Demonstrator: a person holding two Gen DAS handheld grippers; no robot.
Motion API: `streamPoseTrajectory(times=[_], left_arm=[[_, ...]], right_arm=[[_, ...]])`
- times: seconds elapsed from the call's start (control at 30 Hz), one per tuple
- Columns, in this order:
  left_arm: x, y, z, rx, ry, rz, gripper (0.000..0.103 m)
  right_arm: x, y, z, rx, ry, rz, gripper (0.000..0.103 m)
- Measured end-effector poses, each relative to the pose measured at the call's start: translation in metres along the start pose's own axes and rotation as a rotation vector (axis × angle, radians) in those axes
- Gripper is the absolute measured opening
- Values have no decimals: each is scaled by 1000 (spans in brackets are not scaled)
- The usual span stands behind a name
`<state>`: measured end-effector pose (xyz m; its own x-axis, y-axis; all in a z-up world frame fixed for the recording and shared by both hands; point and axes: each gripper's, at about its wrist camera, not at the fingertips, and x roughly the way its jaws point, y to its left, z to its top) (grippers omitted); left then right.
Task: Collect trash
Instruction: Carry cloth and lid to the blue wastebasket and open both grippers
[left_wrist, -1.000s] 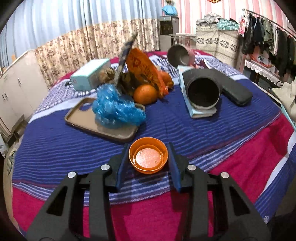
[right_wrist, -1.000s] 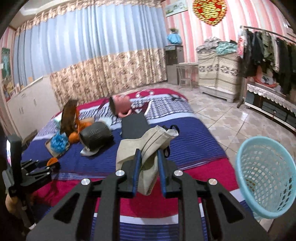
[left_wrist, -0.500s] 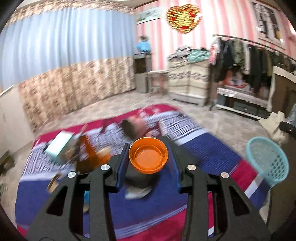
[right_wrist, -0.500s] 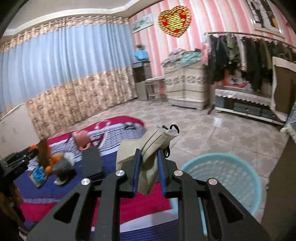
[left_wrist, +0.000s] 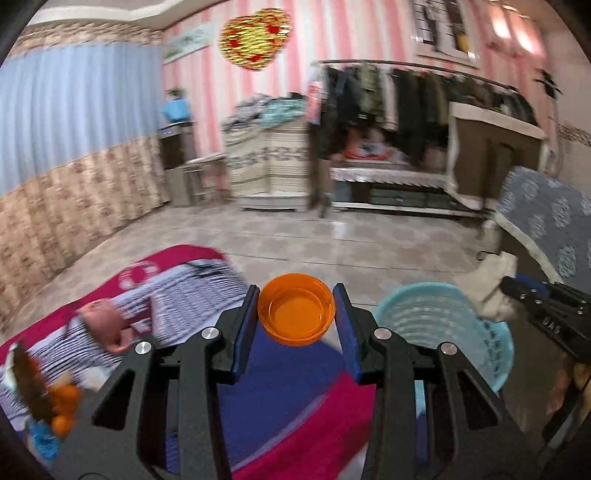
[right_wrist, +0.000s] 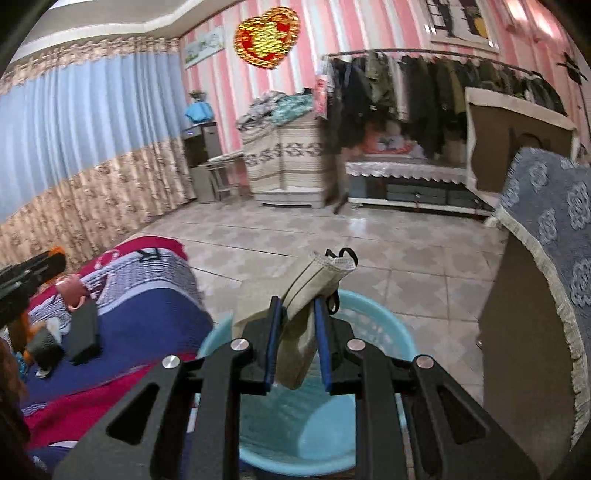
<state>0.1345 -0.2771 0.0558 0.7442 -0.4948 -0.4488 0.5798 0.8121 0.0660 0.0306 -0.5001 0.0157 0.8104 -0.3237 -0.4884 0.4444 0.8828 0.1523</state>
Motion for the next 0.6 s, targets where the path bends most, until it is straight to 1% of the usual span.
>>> streamPoseTrajectory(times=[0.03,0.1,0.17,0.3,0.4,0.53,0.6], left_arm=[[10,-15,-2,16,4,-32,39],[26,-32,-6,33,21,-60,39],[52,-49,-12,52,54,-80,39],[85,-70,-22,64,100,-122,39],[106,-82,-28,73,125,-136,39],[129,-93,-29,56,172,-180,39],[137,-99,-30,69,178,-172,39]], right_arm=[[4,-7,-2,14,12,-7,19],[14,-17,-4,25,33,-22,19],[21,-28,-7,29,52,-42,19],[29,-45,-11,71,70,-64,19],[32,-50,-12,83,79,-78,19],[39,-52,-13,95,102,-82,19],[41,-48,-14,90,110,-84,19]])
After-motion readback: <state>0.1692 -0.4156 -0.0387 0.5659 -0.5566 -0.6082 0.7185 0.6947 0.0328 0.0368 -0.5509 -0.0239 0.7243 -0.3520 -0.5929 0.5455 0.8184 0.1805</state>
